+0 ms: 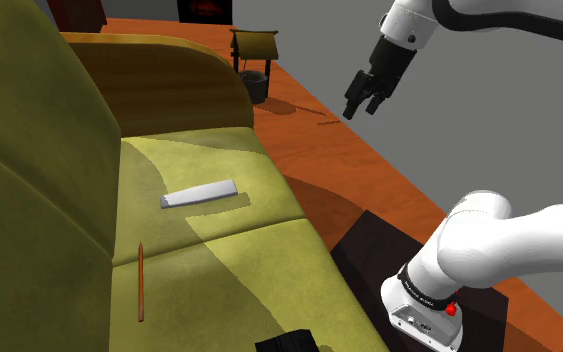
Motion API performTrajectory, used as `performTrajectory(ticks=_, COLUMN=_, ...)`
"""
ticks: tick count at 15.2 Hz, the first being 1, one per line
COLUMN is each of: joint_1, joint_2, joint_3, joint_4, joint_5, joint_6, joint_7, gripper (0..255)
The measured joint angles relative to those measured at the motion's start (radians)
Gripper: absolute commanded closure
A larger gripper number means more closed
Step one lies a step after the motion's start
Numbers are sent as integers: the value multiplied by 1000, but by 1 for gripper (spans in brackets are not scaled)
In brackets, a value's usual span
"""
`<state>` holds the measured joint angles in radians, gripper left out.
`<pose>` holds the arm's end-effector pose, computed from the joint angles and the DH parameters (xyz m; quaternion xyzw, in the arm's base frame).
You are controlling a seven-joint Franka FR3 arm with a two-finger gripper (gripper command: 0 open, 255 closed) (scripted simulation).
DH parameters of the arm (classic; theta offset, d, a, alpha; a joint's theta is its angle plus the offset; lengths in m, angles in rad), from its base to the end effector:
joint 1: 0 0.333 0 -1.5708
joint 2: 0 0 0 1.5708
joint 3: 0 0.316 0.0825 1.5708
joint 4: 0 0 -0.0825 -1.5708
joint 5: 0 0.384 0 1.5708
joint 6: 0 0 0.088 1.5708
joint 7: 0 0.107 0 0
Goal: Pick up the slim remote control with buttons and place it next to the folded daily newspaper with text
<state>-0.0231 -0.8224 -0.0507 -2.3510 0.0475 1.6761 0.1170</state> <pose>0.3069 -0.0235 0.6141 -0.9924 0.0890 -0.0720 0.0444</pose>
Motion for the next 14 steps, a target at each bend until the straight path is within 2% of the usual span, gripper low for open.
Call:
performTrajectory(ticks=2, joint_1=6, joint_2=16, joint_3=-2, joint_4=1, joint_5=-1, joint_6=13, joint_7=-13, gripper=0)
performTrajectory(ticks=5, joint_1=38, joint_2=105, joint_3=-9, joint_4=17, joint_5=-5, joint_6=73, joint_7=-80, gripper=0)
performTrajectory(ticks=14, joint_1=146, joint_2=436, joint_3=-6, joint_4=149, joint_5=-3, joint_6=230, joint_7=-302, gripper=0)
